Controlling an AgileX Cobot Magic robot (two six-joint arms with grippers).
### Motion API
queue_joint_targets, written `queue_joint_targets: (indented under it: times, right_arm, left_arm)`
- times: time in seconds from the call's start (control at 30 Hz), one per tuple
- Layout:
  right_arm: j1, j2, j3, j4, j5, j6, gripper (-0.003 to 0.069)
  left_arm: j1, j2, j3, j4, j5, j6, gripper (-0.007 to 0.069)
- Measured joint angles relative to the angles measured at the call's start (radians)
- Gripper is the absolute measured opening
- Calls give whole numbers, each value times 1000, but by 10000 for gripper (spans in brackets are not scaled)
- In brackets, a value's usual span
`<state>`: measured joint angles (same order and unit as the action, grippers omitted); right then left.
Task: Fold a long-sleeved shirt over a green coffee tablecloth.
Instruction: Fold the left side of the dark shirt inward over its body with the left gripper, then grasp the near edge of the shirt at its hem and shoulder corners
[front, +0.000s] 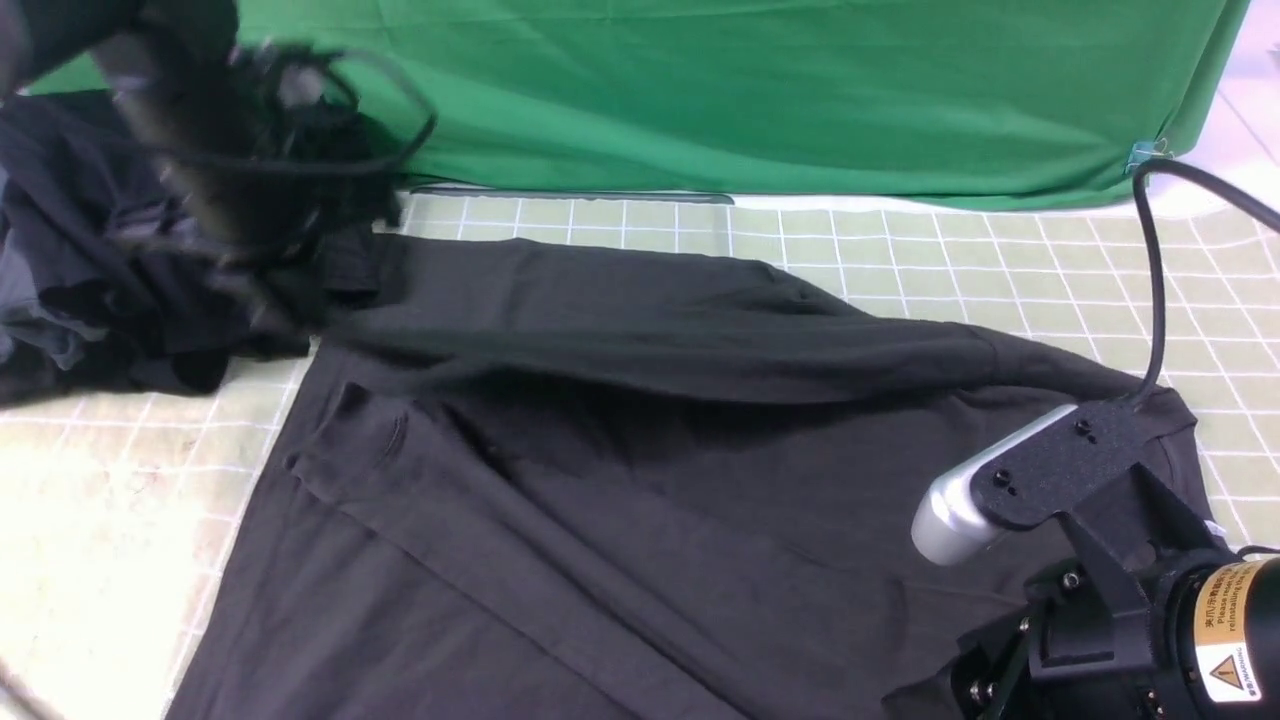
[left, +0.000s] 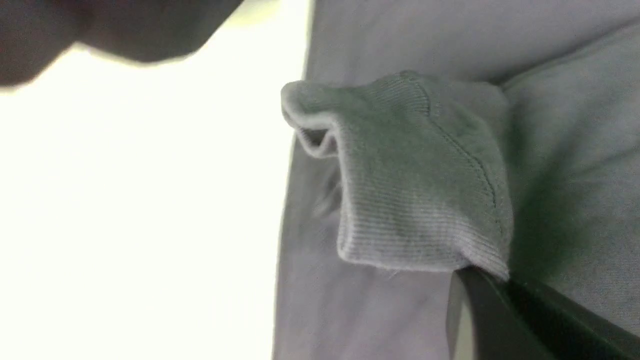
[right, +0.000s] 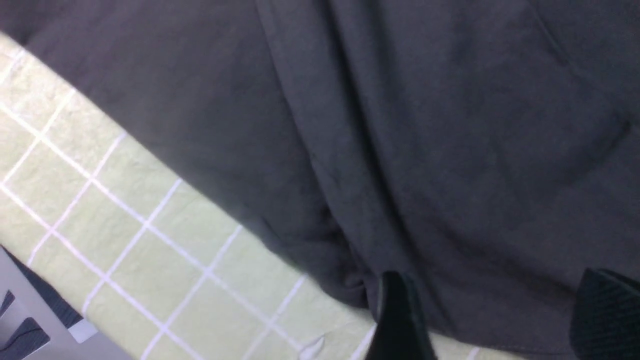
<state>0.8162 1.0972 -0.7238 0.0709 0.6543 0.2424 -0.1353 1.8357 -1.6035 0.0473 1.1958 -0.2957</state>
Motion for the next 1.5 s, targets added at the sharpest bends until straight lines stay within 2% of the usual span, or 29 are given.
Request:
queue_joint_targets:
  times: [0.23, 0.43, 0.5, 0.6, 0.63, 0.7, 0.77, 0.83, 0.97, 1.1, 1.27, 1.4, 1.5]
  right_arm:
    - [0, 0, 0, 0, 0, 2, 432]
    - [0, 0, 0, 0, 0, 2, 432]
    - [0, 0, 0, 0, -10, 2, 432]
    - [0, 0, 0, 0, -19, 2, 432]
    - [0, 0, 0, 0, -25, 2, 432]
    - [0, 0, 0, 0, -26, 2, 432]
    - [0, 0, 0, 0, -26, 2, 432]
    - [0, 0, 0, 1, -26, 2, 432]
    - [0, 0, 0, 0, -26, 2, 432]
    - [0, 0, 0, 0, -26, 2, 432]
    - [0, 0, 0, 0, -26, 2, 432]
    - [0, 0, 0, 0, -26, 2, 432]
    - [0, 0, 0, 0, -26, 2, 432]
  left_arm:
    - [0, -59, 202, -55, -99, -15, 12]
    - [0, -63, 260, -70, -93, -15, 15]
    - [0, -64, 275, -87, -75, -14, 36]
    - [0, -64, 282, -100, -55, -11, 83]
    - [0, -65, 284, -104, -32, -7, 139]
    - [0, -65, 284, -104, -14, -6, 176]
    - [0, -68, 286, -105, 10, 18, 288]
    - [0, -86, 302, -121, 10, 32, 349]
    - [0, -145, 358, -149, 10, 47, 407]
    - [0, -235, 474, -127, 11, 50, 424]
    - [0, -385, 705, -28, -5, 30, 426]
    - [1, -442, 868, 76, -120, 3, 426]
    - [3, -444, 946, 85, -195, -12, 426]
